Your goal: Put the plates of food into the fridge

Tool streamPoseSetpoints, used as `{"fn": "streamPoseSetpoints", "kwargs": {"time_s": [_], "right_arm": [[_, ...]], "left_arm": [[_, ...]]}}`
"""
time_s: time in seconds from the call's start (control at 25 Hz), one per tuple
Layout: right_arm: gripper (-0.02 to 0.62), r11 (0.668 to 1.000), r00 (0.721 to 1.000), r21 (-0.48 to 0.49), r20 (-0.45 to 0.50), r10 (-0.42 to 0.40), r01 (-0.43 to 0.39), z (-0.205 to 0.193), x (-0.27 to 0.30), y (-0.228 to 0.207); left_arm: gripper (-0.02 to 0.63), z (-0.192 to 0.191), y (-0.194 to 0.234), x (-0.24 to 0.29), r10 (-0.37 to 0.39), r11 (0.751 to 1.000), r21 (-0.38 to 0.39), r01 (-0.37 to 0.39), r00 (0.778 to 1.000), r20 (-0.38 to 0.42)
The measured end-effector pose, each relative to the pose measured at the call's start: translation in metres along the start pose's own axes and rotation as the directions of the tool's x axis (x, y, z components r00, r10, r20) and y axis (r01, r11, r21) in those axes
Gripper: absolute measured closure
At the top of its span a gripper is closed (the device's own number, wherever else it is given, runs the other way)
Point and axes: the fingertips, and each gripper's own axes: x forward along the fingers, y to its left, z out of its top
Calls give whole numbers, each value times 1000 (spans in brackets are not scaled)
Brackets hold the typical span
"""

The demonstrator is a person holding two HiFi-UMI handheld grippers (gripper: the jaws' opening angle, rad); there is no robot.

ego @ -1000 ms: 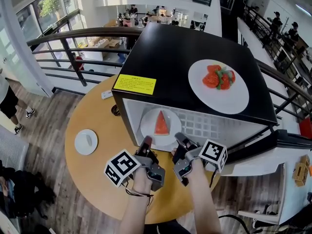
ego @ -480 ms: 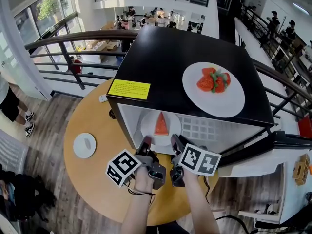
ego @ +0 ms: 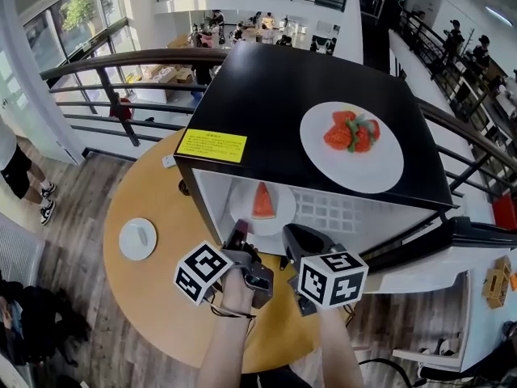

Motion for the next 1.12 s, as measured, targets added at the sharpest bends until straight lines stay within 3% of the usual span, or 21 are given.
{"fn": "streamPoseSetpoints", "kwargs": {"time_s": [0.16, 0.36, 0.6, 0.96, 1.12], "right_arm": [[578, 992, 983, 12, -137, 126, -125, -28, 7, 20], [580, 984, 961, 0, -217, 173, -177, -48, 22, 37], [583, 986, 970, 45, -177, 169, -164, -40, 33, 37], [583, 980, 979, 121, -109, 170, -156, -23, 41, 25], [583, 985, 988, 120, -83, 133, -122, -14, 45, 14]], "left_arm": [[588, 0, 0, 0, 4, 1000, -4, -4, 1000, -2], [588, 0, -1, 0, 5, 1000, -1, -5, 1000, -9], [587, -3, -2, 2, -2, 1000, 13, 2, 999, -48], [581, -14, -10, 10, -21, 988, 145, 45, 987, -161], [544, -24, -17, 13, -19, 976, 207, 66, 975, -223]]}}
